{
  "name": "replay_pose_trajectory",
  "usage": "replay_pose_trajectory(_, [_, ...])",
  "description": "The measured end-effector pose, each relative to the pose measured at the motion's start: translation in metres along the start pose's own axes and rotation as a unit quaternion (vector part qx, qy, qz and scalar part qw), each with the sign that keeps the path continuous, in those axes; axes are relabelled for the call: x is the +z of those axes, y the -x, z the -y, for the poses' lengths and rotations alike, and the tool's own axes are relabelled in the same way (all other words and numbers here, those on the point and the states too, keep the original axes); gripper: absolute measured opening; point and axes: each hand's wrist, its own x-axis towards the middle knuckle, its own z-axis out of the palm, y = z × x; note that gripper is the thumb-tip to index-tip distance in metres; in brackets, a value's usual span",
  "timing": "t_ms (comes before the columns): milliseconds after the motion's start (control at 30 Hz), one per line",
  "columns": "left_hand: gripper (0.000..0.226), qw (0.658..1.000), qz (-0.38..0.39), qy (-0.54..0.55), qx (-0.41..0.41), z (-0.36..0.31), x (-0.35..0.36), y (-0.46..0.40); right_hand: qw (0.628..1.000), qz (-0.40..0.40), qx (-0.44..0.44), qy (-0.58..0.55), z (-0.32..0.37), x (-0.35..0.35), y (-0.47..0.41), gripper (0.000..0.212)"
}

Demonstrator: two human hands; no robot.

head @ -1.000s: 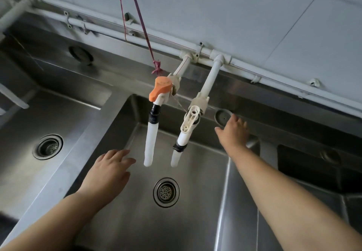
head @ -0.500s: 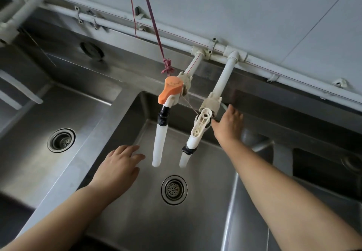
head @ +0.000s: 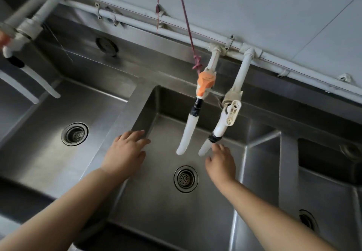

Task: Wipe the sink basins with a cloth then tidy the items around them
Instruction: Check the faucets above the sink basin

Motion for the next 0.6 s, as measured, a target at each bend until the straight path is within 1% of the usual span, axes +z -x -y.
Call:
replay_pose_trajectory(67, [0.034,1.000,-0.010,0.001,0.008,0.018,-0.003,-0.001,1.000,-0.006,0.012,-0.014,0.022,0.010,0.014,0.024])
replay_pose_trajectory(133, [0.035,1.000,-0.005,0.004,0.025,0.037,-0.009,-0.003,0.999,-0.003,0.042,-0.029,0.046,0.019,0.026,0.026])
replay_pose_trajectory(200, [0.037,0.999,-0.003,0.013,0.049,0.062,-0.014,-0.005,0.994,-0.001,0.096,-0.049,0.070,0.030,0.035,0.029])
replay_pose_trajectory(267, [0.032,0.997,-0.002,0.023,0.071,0.091,-0.019,-0.009,0.983,0.009,0.174,-0.063,0.095,0.041,0.042,0.028])
replay_pose_trajectory(333, [0.034,0.995,0.002,0.012,0.096,0.124,-0.026,-0.012,0.977,0.021,0.208,-0.047,0.126,0.051,0.046,0.024])
replay_pose_trajectory(367, [0.035,0.995,0.007,0.001,0.102,0.142,-0.032,-0.013,0.978,0.024,0.204,-0.036,0.144,0.056,0.046,0.023])
replay_pose_trajectory(433, [0.035,0.993,0.002,-0.017,0.115,0.178,-0.043,-0.014,0.985,0.016,0.171,-0.032,0.187,0.058,0.038,0.021])
replay_pose_trajectory(533, [0.044,0.994,0.001,-0.027,0.108,0.230,-0.060,-0.014,0.993,-0.042,0.099,-0.051,0.257,0.058,0.006,0.016])
replay_pose_trajectory(600, [0.045,0.995,-0.007,-0.029,0.095,0.260,-0.068,-0.016,0.993,-0.075,0.065,-0.058,0.298,0.058,-0.026,0.015])
